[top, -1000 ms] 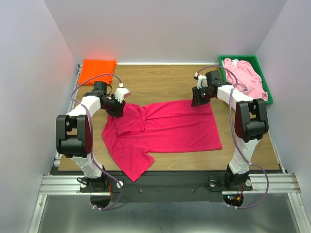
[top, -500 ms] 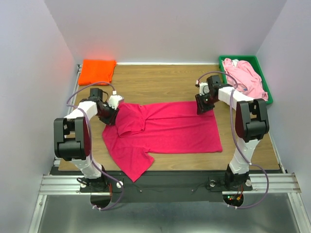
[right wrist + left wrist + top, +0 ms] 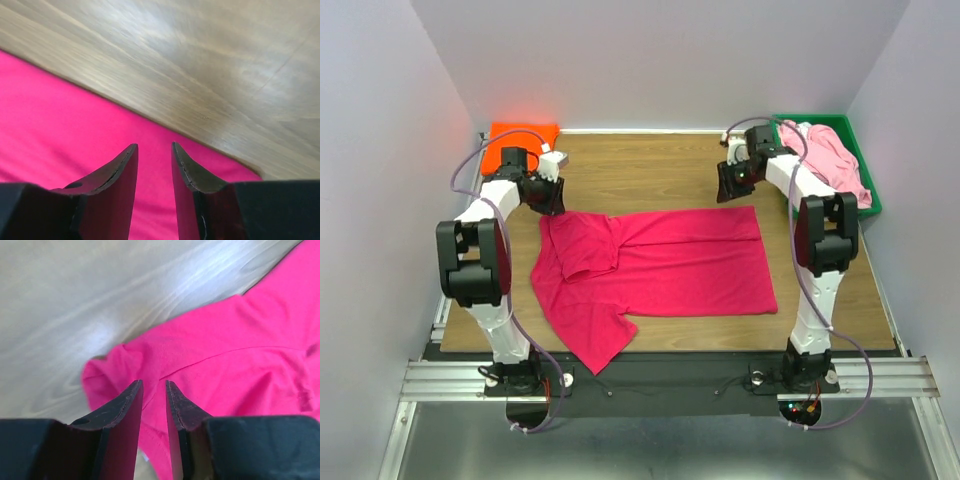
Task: Fold and stack the t-shirts
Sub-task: Fold the tshirt
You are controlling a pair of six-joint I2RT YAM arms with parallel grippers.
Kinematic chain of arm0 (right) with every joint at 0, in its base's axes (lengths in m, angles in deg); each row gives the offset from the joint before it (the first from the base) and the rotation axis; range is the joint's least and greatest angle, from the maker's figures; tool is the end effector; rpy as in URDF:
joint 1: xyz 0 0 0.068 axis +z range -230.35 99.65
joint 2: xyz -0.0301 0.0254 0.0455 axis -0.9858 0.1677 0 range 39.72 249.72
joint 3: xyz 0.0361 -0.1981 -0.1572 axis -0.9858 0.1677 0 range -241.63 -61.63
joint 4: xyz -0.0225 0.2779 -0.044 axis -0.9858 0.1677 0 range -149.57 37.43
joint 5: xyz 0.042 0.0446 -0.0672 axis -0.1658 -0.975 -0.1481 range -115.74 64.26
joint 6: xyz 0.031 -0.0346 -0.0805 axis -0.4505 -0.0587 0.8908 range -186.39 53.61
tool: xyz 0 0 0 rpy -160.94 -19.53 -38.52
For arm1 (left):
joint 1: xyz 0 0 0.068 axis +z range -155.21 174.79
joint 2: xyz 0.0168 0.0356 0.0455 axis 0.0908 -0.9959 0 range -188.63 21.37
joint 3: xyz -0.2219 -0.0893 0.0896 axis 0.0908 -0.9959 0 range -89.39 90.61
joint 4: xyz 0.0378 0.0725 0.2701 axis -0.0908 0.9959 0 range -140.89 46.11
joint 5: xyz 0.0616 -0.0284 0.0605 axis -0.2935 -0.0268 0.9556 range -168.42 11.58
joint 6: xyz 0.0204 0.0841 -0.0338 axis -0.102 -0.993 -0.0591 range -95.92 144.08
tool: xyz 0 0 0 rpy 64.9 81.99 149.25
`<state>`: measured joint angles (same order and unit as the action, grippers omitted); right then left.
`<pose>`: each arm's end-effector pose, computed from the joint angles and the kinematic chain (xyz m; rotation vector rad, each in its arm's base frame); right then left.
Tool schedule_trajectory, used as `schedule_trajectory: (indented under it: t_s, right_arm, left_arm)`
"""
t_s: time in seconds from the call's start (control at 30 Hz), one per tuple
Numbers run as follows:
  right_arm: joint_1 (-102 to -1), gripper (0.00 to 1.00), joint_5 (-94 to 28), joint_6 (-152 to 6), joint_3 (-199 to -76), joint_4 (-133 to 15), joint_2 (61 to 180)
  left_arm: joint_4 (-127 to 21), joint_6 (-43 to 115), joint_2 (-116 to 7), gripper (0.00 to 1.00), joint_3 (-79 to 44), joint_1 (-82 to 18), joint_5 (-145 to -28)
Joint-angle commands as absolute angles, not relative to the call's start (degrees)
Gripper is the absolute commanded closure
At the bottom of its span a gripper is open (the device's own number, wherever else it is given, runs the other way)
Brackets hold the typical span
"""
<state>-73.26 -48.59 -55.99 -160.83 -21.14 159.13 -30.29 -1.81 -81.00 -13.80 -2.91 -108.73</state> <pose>0.4831 0.0927 0.1628 -0.5292 2.4914 0.4929 0.4384 -0.0246 0.1795 0.7004 2.1781 -0.3815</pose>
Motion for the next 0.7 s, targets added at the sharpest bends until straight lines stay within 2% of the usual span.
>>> schedule_trajectory:
  t_s: [0.0,0.27,0.5,0.6,0.67]
  right_arm:
    - [-73.49,0.61,-46.05,-57.07,-161.65,-20.99,163.99]
    - [-74.63,0.62,-37.10,-59.35,-165.51,-22.48,171.72]
    - [-74.99,0.61,-34.89,-61.82,-177.98,-22.48,179.46]
    - [-74.90,0.58,-35.76,-61.82,-183.26,-22.40,182.10]
    - [-74.90,0.52,-36.03,-61.38,-185.55,-22.40,182.28]
  left_arm:
    - [-31.20,2.62,-84.45,0.64,-13.27,-3.01,-108.93]
    - [-36.91,6.67,-90.25,0.67,-13.46,-1.35,-95.40]
    - [-34.28,7.82,-101.67,0.69,-0.20,0.50,-96.00]
    - [-32.35,7.47,-105.45,0.70,8.57,0.59,-96.61]
    - [-31.38,6.94,-106.86,0.68,11.49,0.50,-97.32]
